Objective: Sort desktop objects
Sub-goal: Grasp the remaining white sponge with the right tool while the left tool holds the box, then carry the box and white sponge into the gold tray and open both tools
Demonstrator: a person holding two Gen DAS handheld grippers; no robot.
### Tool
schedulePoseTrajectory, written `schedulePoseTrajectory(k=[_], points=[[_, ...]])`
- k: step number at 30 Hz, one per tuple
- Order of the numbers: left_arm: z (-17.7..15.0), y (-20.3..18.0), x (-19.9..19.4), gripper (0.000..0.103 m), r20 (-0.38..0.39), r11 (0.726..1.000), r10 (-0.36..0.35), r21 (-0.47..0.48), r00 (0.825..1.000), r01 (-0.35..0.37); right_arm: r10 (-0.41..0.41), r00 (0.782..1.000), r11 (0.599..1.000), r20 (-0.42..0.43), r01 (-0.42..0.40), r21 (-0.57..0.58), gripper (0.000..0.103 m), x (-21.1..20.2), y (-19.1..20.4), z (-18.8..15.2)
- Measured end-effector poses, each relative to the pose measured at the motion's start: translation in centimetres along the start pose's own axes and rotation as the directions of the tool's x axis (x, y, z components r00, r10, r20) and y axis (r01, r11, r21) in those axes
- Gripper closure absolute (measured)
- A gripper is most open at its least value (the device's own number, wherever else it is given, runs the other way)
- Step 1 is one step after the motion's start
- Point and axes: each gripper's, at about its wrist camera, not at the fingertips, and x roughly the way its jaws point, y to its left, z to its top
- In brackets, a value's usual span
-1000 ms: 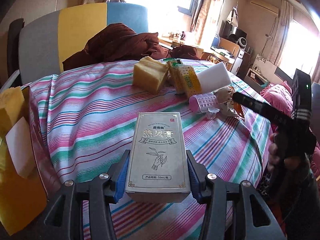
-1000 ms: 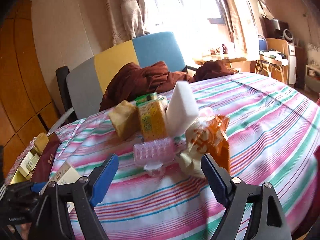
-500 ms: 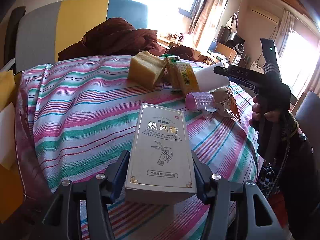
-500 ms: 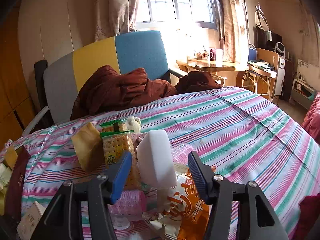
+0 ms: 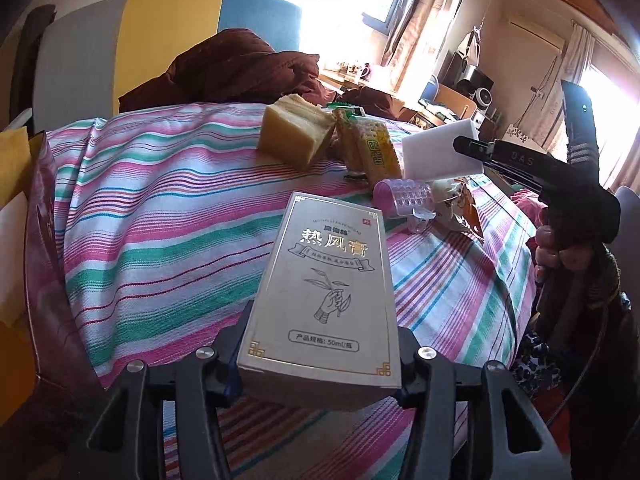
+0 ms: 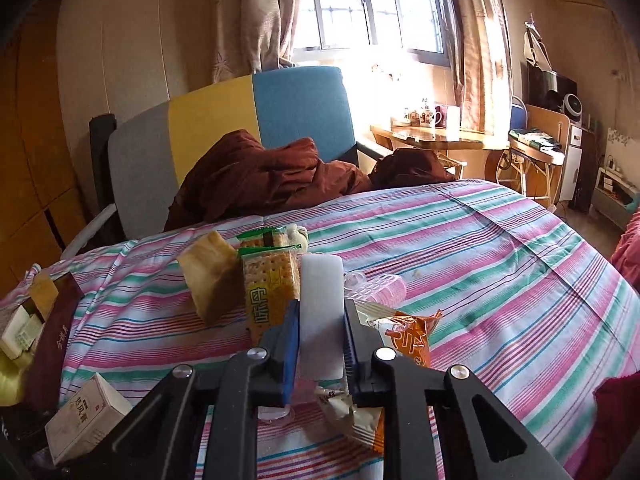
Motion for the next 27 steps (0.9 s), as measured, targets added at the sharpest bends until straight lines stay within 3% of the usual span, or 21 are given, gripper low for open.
schedulePoseTrajectory(k=[8, 14, 20, 24, 27], points=[[0.4, -0.4, -4.0, 0.048, 0.075, 1.0, -0.008, -0.001, 0.997, 0.008, 0.143, 0.988, 0.988, 0.055, -0.145, 0.045, 0.083, -4.6, 1.3, 0.0], [0.1, 1.1, -8.5, 0.048, 0.138, 0.998, 0.052, -0.037, 0.989, -0.047, 0.296, 0.952, 0.953, 0.073, -0.299, 0.041, 0.083, -6.0, 4.7, 0.5], [-1.5, 4.8, -13.0, 0.048, 0.173, 0.981, 0.176, -0.113, 0.969, -0.158, 0.526, 0.85, 0.85, -0.016, -0.526, 0.041, 0.083, -5.0, 11.5, -0.5], [-3.1, 8.8, -15.7, 0.048, 0.171, 0.948, 0.282, -0.203, 0.944, -0.247, 0.638, 0.764, 0.77, -0.097, -0.637, 0.048, 0.083, -3.8, 17.3, -1.6], [-4.3, 11.7, -17.8, 0.048, 0.164, 0.912, 0.36, -0.269, 0.919, -0.309, 0.668, 0.728, 0.741, -0.157, -0.669, 0.052, 0.083, -2.4, 21.5, -2.4]])
